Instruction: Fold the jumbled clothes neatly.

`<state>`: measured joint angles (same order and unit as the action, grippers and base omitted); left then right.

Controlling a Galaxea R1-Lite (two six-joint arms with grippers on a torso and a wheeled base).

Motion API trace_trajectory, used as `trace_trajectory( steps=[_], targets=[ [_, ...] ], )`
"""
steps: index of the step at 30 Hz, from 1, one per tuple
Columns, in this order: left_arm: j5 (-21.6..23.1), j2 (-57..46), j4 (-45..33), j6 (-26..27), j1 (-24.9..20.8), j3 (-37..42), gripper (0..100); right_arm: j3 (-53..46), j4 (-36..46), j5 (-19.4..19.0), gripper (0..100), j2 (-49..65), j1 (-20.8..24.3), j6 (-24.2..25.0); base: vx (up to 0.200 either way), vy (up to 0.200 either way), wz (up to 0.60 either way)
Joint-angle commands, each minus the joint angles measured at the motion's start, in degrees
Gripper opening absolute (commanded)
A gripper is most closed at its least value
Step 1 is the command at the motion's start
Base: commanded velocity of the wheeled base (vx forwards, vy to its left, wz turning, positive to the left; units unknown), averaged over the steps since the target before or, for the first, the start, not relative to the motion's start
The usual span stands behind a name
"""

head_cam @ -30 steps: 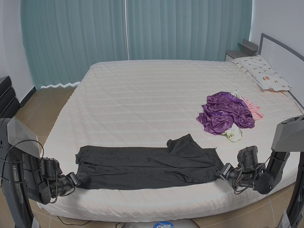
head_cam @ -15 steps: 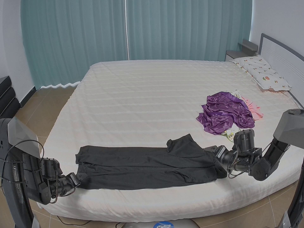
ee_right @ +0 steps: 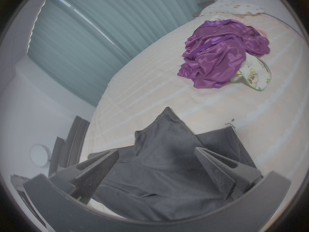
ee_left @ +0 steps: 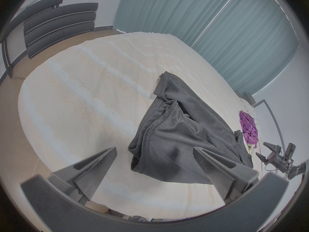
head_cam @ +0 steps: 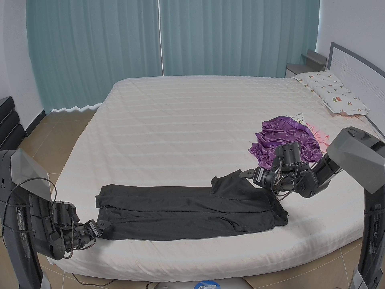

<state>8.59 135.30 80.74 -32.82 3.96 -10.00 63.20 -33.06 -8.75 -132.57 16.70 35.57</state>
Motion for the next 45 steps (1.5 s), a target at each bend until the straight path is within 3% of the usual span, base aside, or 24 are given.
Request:
trace_trajectory(
  steps=[1,10,33,34,45],
  targets=[
    [-0.07,0.14,0.03,0.03,-0.18,0.42,100,5.71,1.95,-1.44,100,-8.40,-1.85,-3.14,0.000,0.000,0.00],
    [-0.16,0.31,0.03,0.03,-0.36,0.50,100,7.03,-0.34,-3.73,100,-9.55,-3.25,-3.23,0.000,0.000,0.00],
    [-0.24,0.31,0.03,-0.05,-0.45,0.59,100,12.92,-1.57,-1.79,100,-15.44,-3.25,-3.32,0.000,0.000,0.00],
    [-0.24,0.31,0.03,-0.05,-0.45,0.59,100,13.01,-1.83,-1.35,0,-15.35,-3.52,-3.23,0.000,0.000,0.00],
    [-0.16,0.31,0.03,-0.05,-0.45,0.50,100,9.14,-2.80,-0.12,0,-12.36,-4.22,-2.44,0.000,0.000,0.00]
  ],
)
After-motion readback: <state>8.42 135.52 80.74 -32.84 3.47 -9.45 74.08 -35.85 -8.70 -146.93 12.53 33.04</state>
